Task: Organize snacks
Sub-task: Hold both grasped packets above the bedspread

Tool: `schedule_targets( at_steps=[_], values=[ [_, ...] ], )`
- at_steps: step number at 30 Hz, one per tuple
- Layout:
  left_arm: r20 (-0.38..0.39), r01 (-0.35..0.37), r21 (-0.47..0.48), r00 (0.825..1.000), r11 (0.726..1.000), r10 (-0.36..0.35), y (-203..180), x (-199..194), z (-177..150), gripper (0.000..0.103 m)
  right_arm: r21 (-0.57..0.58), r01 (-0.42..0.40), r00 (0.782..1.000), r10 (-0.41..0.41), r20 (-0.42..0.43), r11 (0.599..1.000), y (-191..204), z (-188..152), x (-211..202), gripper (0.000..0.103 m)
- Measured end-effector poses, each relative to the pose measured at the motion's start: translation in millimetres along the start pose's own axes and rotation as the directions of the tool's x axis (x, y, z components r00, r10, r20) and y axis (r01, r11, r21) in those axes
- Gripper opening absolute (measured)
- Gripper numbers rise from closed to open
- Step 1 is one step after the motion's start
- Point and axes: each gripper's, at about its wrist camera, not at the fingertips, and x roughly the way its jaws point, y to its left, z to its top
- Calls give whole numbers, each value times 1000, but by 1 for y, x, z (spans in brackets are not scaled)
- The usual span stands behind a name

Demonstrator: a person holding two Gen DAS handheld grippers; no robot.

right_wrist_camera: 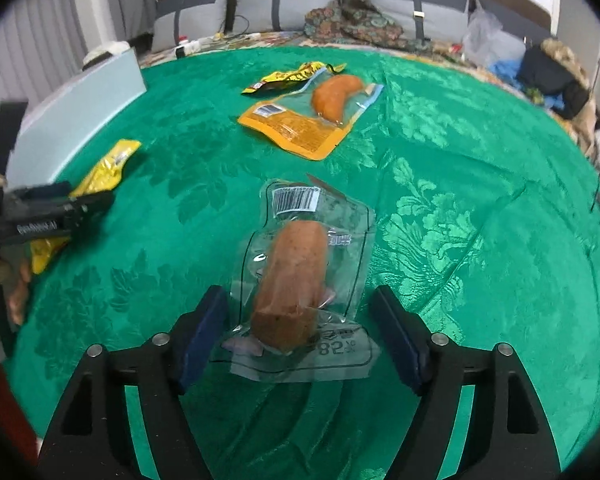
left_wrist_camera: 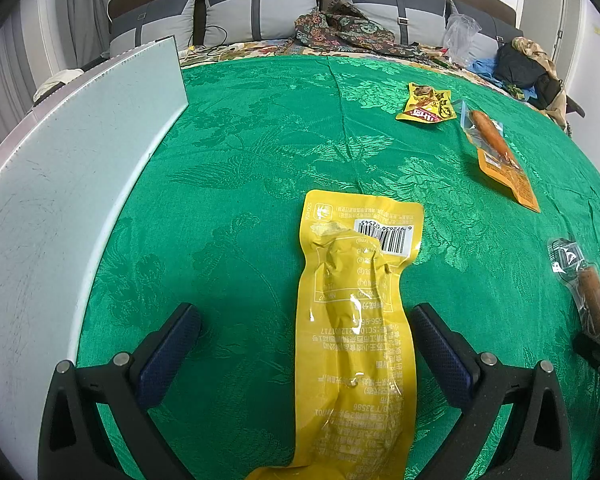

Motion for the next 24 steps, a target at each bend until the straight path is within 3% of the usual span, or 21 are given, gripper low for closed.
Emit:
schedule_targets(
  at_steps=[8, 24],
  values=[
    [0, 0, 0, 1000, 1000, 0, 0, 0, 0, 103, 21, 33, 999, -33, 6, 999, -2, -2, 0, 87],
    [0, 0, 0, 1000, 1000, 0, 0, 0, 0, 103, 23, 33, 999, -33, 7, 999, -3, -2, 1, 88]
  ],
)
